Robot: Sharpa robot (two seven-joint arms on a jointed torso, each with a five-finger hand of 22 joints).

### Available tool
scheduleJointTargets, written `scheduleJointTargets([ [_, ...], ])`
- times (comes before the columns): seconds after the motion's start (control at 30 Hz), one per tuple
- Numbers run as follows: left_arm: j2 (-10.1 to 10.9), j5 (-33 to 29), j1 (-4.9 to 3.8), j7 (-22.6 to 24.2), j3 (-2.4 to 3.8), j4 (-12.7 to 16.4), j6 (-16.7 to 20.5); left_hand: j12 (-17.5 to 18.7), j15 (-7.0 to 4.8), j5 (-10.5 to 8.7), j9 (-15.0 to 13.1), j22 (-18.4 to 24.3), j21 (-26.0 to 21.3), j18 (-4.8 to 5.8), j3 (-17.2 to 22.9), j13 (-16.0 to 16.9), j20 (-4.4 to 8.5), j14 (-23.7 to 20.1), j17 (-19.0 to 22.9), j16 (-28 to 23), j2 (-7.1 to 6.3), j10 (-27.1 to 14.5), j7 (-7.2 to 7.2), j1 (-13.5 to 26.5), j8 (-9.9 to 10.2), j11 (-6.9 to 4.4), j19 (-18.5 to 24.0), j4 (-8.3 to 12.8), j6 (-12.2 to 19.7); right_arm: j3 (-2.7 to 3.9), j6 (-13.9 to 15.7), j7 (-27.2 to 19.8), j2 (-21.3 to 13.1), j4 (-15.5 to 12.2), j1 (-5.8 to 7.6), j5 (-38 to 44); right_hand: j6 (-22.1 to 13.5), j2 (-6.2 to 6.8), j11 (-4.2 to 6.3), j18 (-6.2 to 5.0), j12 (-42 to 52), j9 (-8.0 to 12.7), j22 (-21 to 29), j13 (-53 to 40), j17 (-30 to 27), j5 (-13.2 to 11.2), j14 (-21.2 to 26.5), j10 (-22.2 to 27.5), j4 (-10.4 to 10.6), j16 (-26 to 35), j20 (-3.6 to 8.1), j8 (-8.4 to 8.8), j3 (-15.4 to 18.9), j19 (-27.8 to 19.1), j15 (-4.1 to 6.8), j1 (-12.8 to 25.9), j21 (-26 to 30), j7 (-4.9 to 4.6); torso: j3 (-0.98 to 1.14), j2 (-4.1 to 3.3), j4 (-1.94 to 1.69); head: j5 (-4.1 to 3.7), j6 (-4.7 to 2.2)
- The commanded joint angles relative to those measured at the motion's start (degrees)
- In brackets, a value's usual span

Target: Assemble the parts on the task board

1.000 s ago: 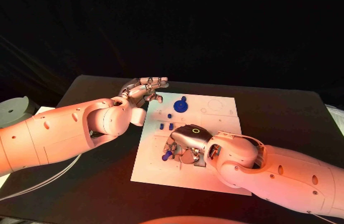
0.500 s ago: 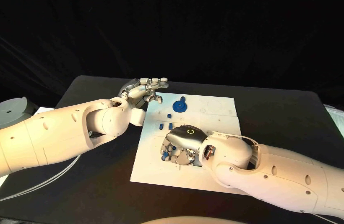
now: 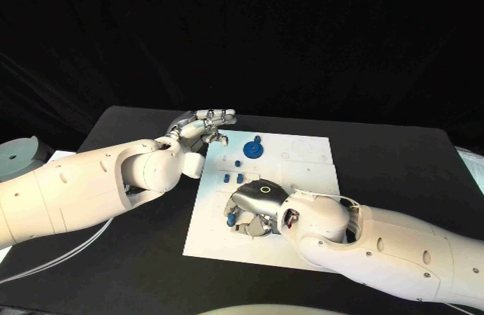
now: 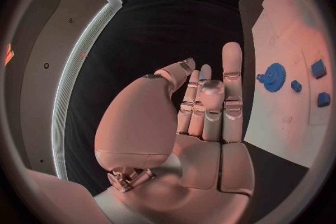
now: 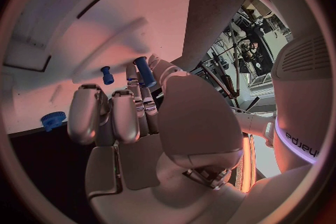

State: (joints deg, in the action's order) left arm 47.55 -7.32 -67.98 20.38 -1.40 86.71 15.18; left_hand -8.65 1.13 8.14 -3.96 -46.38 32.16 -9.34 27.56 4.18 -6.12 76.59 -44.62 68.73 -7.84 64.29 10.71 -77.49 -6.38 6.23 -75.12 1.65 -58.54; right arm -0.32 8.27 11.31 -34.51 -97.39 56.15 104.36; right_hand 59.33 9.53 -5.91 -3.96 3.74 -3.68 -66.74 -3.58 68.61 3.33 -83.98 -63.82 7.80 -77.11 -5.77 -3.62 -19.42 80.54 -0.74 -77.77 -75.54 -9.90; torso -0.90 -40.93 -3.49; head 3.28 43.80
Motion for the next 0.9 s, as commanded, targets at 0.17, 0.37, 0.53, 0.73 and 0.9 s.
scheduleJointTargets([
  [0.17, -0.1, 0.0, -0.03, 0.2, 0.03, 0.1, -1.1, -0.4, -0.17, -0.22, 0.1, 0.1, -0.4, -0.98, -0.3, -0.1, -0.14, -0.4, 0.1, -0.2, 0.27, -0.5, -0.05, 0.5, -0.3, 0.08, 0.3, 0.1, 0.4, 0.01, 3.9, 1.4, -0.7, -0.8, -0.01, 1.8, -5.0, 0.70, -2.06, -1.45, 0.8, -0.2, 2.6, -0.1, -0.9, -0.2, -2.0, 8.1, 3.3, 0.4, -2.27, -0.01, 12.4, -1.1, -1.84, -2.7, 1.8, -2.20, 0.10, -0.04, -0.03, -0.11, -0.18],
  [0.37, -0.2, 0.0, -0.03, 0.1, 0.01, -0.1, -1.2, -0.5, -0.15, -0.24, 0.1, 0.1, -0.4, -0.98, -0.4, -0.1, -0.16, -0.4, 0.1, -0.1, 0.31, -0.6, -0.02, 0.5, -0.4, 0.12, 0.3, 0.2, 0.5, 0.70, 7.7, 0.5, -3.4, -4.0, 0.16, 0.6, -4.8, 0.83, -2.07, -1.54, 1.5, -0.3, 3.0, -0.2, -1.6, 0.2, -1.8, 8.0, 5.6, 0.6, -2.22, -0.07, 14.6, -1.2, -1.74, -4.9, 2.1, -1.99, 0.07, 0.02, 0.00, -0.28, -0.27],
  [0.53, -0.1, 0.0, -0.03, 0.0, -0.01, 0.0, -1.4, -0.5, -0.15, -0.24, 0.1, 0.1, -0.4, -0.98, -0.4, -0.1, -0.16, -0.4, 0.1, -0.1, 0.31, -0.6, -0.02, 0.5, -0.4, 0.12, 0.3, 0.2, 0.5, 1.95, 9.2, 0.8, -8.0, -7.4, 1.42, -2.8, -4.1, -0.11, -1.14, -1.58, 3.0, -0.4, 3.3, -0.3, -2.5, 0.3, -1.6, 5.6, 6.3, 1.2, -1.72, -0.16, 14.5, -1.2, -1.07, -6.0, 2.2, -0.95, 0.03, -0.02, 0.09, -0.54, -0.48],
  [0.73, 0.3, 0.0, -0.03, 0.0, -0.02, 0.6, -1.3, -0.5, -0.15, -0.24, 0.1, 0.1, -0.4, -0.98, -0.4, -0.1, -0.16, -0.4, 0.1, -0.1, 0.31, -0.6, -0.02, 0.5, -0.4, 0.12, 0.3, 0.2, 0.5, 2.48, 10.4, 4.8, -17.6, -10.9, 4.09, -15.1, 0.6, -3.19, 2.07, -0.47, 8.4, -1.0, -2.4, -2.3, 1.7, 1.5, -2.8, -7.7, 6.4, -1.6, 0.28, -1.76, 12.7, 1.4, 1.43, -6.7, -1.6, 1.43, -0.29, 0.22, 0.32, -2.27, -0.63],
  [0.9, 1.0, 0.1, -0.03, 0.1, -0.03, 1.8, -1.2, -0.5, -0.15, -0.24, 0.1, 0.1, -0.4, -0.98, -0.4, -0.1, -0.16, -0.4, 0.1, -0.1, 0.31, -0.6, -0.02, 0.5, -0.4, 0.12, 0.3, 0.2, 0.5, 2.06, 13.2, 14.0, -25.4, -13.7, 4.31, -20.1, 3.0, -2.98, 4.65, 0.57, 14.3, -1.3, -7.5, -7.4, 6.4, 4.1, -3.8, -17.6, 8.0, -4.7, 2.66, -2.70, 13.7, 3.6, 3.75, -3.7, -5.1, 3.66, -0.47, 0.29, 1.12, -3.50, -1.41],
])
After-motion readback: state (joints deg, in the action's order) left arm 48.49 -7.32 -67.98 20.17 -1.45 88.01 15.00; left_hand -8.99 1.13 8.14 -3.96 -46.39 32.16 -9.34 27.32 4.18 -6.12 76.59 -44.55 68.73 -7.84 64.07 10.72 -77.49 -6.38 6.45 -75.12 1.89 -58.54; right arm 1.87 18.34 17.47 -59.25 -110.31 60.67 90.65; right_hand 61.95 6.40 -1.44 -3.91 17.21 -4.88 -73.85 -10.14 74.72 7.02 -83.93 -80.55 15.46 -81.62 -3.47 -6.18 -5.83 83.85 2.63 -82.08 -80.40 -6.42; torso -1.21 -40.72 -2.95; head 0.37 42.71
